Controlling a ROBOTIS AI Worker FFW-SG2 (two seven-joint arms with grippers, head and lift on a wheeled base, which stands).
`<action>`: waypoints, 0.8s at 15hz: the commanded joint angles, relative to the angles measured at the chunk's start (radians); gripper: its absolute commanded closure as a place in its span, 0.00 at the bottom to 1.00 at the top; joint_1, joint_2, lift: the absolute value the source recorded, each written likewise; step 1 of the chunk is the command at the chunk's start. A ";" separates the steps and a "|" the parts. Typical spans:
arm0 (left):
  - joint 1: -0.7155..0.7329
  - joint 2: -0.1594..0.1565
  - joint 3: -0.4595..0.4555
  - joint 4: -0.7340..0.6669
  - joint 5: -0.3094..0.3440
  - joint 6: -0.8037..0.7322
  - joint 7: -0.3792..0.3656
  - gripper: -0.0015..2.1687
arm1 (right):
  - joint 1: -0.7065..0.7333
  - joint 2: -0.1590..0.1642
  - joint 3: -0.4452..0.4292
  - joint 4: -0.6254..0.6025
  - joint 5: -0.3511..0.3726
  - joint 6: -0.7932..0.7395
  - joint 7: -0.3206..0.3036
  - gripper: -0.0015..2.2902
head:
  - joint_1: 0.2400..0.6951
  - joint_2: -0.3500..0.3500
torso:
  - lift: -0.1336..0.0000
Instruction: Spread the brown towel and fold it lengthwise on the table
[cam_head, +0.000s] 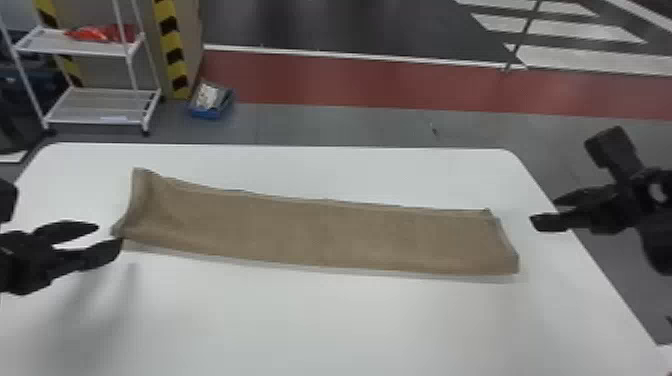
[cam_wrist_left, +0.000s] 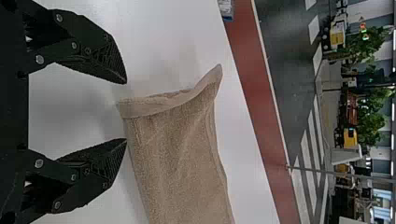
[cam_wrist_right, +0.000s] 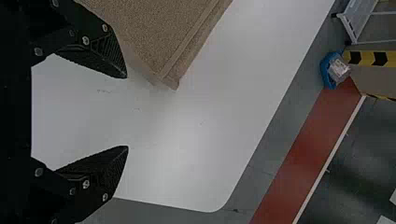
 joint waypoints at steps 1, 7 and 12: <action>0.005 -0.009 0.002 -0.013 0.018 -0.003 0.006 0.25 | 0.005 -0.009 -0.015 0.002 -0.002 0.003 0.000 0.18 | 1.00 0.26 | 0.07; -0.006 -0.021 -0.016 0.009 0.019 -0.034 0.035 0.26 | 0.005 -0.009 -0.018 0.002 -0.001 0.009 0.000 0.18 | 1.00 0.22 | 0.07; -0.029 -0.018 -0.031 0.050 0.010 -0.049 0.066 0.33 | 0.002 -0.010 -0.018 0.008 0.002 0.009 0.000 0.18 | 1.00 0.22 | 0.07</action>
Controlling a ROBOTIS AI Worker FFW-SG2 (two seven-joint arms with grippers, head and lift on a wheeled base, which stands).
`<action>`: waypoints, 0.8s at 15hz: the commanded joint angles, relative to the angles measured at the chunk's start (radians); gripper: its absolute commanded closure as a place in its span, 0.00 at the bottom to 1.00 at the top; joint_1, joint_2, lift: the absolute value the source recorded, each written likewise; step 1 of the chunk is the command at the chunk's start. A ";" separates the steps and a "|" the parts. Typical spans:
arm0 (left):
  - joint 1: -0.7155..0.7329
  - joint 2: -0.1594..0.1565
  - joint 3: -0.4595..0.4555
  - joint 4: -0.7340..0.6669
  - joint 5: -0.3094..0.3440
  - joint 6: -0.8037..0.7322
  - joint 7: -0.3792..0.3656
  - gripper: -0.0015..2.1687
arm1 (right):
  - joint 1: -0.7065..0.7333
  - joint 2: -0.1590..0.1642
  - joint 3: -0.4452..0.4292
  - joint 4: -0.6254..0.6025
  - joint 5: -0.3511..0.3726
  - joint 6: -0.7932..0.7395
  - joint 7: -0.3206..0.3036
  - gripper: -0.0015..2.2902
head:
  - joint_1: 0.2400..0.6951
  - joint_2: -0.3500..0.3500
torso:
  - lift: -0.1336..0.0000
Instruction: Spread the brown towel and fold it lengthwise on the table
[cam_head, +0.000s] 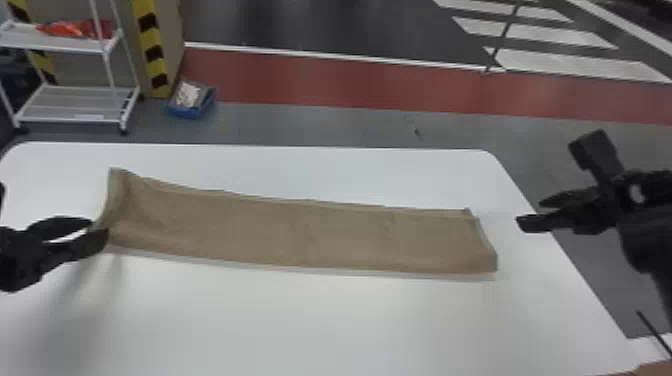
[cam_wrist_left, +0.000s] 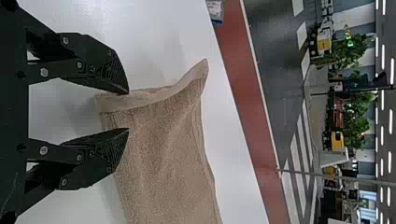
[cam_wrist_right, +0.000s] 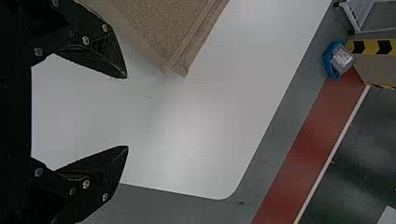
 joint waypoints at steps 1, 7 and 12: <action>-0.003 0.002 -0.002 0.007 -0.007 -0.001 -0.004 0.33 | -0.005 -0.004 0.000 0.005 0.000 0.000 0.000 0.18 | 1.00 0.22 | 0.07; 0.009 0.010 -0.002 0.007 -0.016 -0.001 -0.008 0.33 | -0.008 -0.001 0.002 0.009 0.000 0.000 0.000 0.18 | 1.00 0.22 | 0.07; 0.014 0.014 0.004 0.005 -0.027 0.002 -0.011 0.82 | 0.001 0.002 0.000 0.008 -0.003 0.000 0.002 0.18 | 1.00 0.23 | 0.07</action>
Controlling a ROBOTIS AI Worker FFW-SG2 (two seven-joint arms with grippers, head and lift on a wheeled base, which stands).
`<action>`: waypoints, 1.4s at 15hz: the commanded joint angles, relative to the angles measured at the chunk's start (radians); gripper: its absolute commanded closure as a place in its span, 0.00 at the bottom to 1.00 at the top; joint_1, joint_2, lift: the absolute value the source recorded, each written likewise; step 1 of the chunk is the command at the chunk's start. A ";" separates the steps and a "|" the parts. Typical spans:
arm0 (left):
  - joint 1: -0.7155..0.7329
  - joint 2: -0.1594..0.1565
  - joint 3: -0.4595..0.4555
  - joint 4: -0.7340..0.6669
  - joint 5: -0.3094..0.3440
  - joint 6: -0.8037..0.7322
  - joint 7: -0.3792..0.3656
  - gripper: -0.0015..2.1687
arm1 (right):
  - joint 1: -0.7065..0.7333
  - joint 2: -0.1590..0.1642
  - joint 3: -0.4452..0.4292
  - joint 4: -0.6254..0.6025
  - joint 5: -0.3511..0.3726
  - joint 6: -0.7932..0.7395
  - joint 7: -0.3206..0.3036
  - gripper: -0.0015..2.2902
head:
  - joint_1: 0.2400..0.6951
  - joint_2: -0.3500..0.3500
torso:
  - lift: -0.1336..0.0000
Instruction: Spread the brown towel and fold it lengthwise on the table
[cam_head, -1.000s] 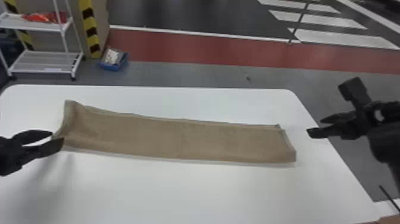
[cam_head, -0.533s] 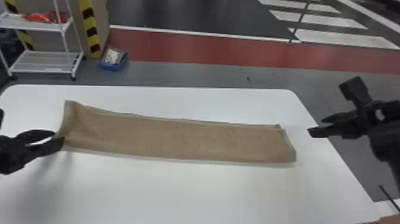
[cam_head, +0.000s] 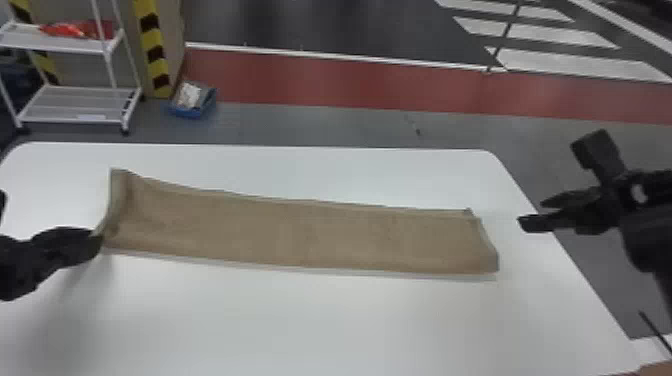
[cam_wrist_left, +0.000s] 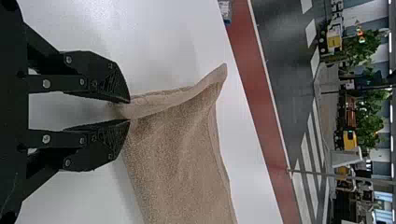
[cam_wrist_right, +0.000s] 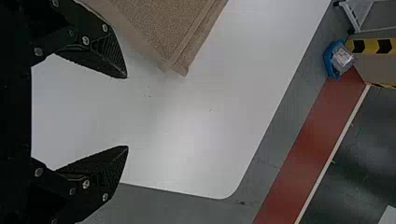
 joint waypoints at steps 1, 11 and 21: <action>-0.003 0.005 0.009 -0.009 -0.013 -0.001 -0.020 0.82 | 0.007 0.002 -0.001 -0.003 -0.001 0.000 0.001 0.18 | 1.00 0.23 | 0.07; -0.040 0.195 -0.038 -0.081 -0.148 -0.243 -0.685 0.82 | 0.048 0.017 -0.012 -0.022 -0.005 -0.012 0.007 0.18 | 1.00 0.19 | 0.07; -0.060 0.222 -0.057 -0.066 -0.276 -0.320 -0.741 0.71 | 0.097 0.024 -0.030 -0.080 -0.009 -0.006 0.018 0.18 | 1.00 0.20 | 0.07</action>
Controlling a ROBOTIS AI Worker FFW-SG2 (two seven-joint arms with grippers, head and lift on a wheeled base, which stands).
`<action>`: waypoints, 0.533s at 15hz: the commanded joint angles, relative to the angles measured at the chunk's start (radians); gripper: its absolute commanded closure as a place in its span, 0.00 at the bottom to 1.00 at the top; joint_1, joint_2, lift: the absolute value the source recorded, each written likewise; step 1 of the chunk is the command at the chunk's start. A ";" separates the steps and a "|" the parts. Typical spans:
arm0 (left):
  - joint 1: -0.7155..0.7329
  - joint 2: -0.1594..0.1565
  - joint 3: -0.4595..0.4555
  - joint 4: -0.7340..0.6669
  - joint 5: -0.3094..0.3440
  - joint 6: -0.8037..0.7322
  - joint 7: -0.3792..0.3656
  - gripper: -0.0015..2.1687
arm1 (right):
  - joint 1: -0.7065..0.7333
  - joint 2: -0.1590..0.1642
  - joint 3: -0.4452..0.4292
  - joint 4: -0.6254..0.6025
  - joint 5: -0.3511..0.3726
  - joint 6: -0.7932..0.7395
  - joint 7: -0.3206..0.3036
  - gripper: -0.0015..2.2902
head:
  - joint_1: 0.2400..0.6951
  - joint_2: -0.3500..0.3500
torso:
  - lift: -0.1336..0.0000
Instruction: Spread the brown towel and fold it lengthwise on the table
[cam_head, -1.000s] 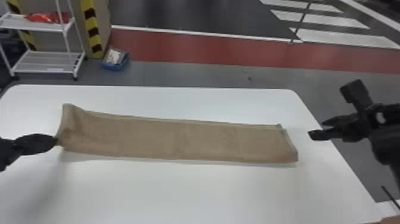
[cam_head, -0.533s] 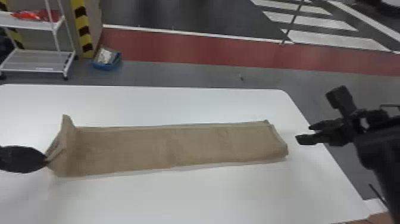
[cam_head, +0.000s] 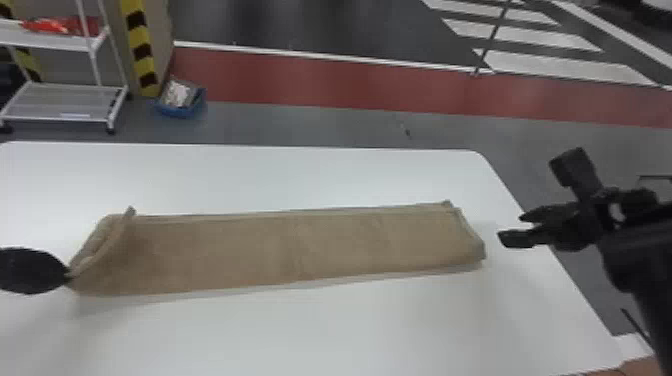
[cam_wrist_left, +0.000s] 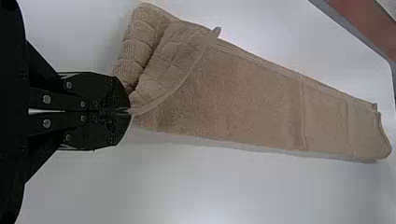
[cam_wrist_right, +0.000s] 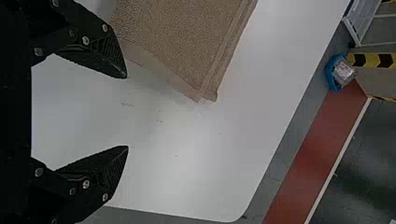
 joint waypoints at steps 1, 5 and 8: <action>-0.001 0.003 0.025 0.001 0.014 0.008 0.007 0.55 | 0.011 0.000 -0.005 -0.009 -0.006 0.000 0.003 0.18 | 1.00 0.20 | 0.07; 0.022 0.003 0.055 0.000 0.022 0.039 0.099 0.03 | 0.028 0.000 -0.006 -0.021 -0.011 0.000 0.009 0.18 | 1.00 0.23 | 0.07; 0.034 0.000 0.050 0.001 0.014 0.183 0.231 0.02 | 0.038 0.000 -0.011 -0.032 -0.012 0.003 0.014 0.18 | 1.00 0.26 | 0.07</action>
